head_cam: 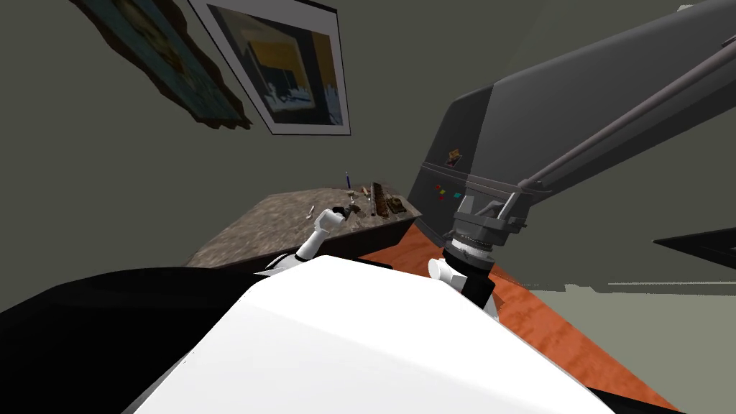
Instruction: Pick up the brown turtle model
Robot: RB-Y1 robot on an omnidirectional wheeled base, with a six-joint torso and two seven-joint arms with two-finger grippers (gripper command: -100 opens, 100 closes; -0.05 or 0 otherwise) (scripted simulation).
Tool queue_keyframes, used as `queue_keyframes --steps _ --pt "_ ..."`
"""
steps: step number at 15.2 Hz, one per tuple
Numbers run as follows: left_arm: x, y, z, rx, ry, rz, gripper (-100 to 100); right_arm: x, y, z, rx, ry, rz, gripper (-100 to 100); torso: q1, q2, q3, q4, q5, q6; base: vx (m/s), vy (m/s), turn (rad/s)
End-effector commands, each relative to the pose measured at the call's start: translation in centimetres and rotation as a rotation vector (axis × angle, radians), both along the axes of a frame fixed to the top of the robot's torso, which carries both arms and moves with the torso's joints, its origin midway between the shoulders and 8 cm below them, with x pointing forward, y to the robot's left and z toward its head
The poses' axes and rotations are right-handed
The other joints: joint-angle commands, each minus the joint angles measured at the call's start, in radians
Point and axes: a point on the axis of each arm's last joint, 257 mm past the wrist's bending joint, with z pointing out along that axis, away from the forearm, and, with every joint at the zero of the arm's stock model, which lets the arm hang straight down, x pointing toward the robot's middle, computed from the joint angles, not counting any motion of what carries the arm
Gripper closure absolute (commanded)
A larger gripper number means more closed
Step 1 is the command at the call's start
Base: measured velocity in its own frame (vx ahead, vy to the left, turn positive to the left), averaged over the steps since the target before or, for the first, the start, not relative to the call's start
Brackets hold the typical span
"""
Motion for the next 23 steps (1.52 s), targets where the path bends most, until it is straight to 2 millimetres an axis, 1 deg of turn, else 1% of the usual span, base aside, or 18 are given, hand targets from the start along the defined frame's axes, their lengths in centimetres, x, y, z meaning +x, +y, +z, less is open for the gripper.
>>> queue_keyframes --steps 1,5,6,7,10,12,13,14,18,19,20,23 --pt "0.5 1.7 0.4 0.007 0.018 0.025 -100 0.0 0.0 0.0 0.0 0.0 0.0 0 0.0 0.0 0.0 0.0 0.0 0.0 0.023 -0.077 -0.191" --pt "1.4 4.3 1.3 0.012 0.041 0.064 -100 0.0 0.0 0.0 0.0 0.0 0.0 0 -0.004 -0.004 -0.002 -0.001 -0.001 0.0 0.038 -0.083 -0.162" --pt "1.3 3.4 1.0 0.011 0.031 0.05 -100 0.0 0.0 0.0 0.0 0.0 0.0 0 -0.004 -0.004 -0.002 -0.001 -0.001 0.0 0.028 -0.04 -0.068" --pt "1.7 3.9 0.5 0.008 0.032 0.061 -100 0.0 0.0 0.0 0.0 0.0 0.0 0 -0.002 -0.003 -0.002 -0.001 -0.001 0.0 0.009 -0.01 -0.046" --pt "2.2 4.5 -0.1 0.005 0.03 0.071 -100 0.0 0.0 0.0 0.0 0.0 0.0 0 0.002 -0.001 -0.001 0.0 0.0 -0.001 -0.006 0.016 -0.058" --pt "2.4 4.8 -0.4 0.003 0.029 0.076 -100 0.0 0.0 0.0 0.0 0.0 0.0 0 0.004 0.0 0.0 0.0 0.001 -0.001 -0.009 0.023 -0.042" --pt "2.2 4.6 -0.2 0.004 0.031 0.073 -100 0.0 0.0 0.0 0.0 0.0 0.0 0 0.004 0.0 0.0 0.0 0.001 -0.001 -0.004 0.012 -0.015" --pt "2.0 4.2 0.2 0.006 0.031 0.066 100 0.0 0.0 0.0 0.0 0.0 0.0 0 0.003 0.0 0.0 0.0 0.001 -0.001 0.002 -0.001 0.052" --pt "1.4 3.5 1.0 0.011 0.034 0.053 100 0.0 0.0 0.0 0.0 0.0 0.0 0 0.001 -0.001 -0.001 0.0 0.0 -0.001 0.007 -0.017 0.058" --pt "1.6 3.7 0.7 0.009 0.031 0.058 100 0.0 0.0 0.0 0.0 0.0 0.0 0 0.001 -0.001 -0.001 0.0 0.0 -0.001 0.003 -0.011 0.022" --pt "1.9 4.7 0.7 0.015 0.037 0.071 -100 0.0 0.0 0.0 0.0 0.0 0.0 0 0.001 -0.001 -0.001 0.0 0.0 -0.001 0.003 -0.019 -0.112" --pt "2.3 6.3 0.5 0.022 0.043 0.095 -100 0.0 0.0 0.0 0.0 0.0 0.0 0 0.0 -0.001 -0.001 0.0 0.0 0.0 0.003 -0.03 -0.135"
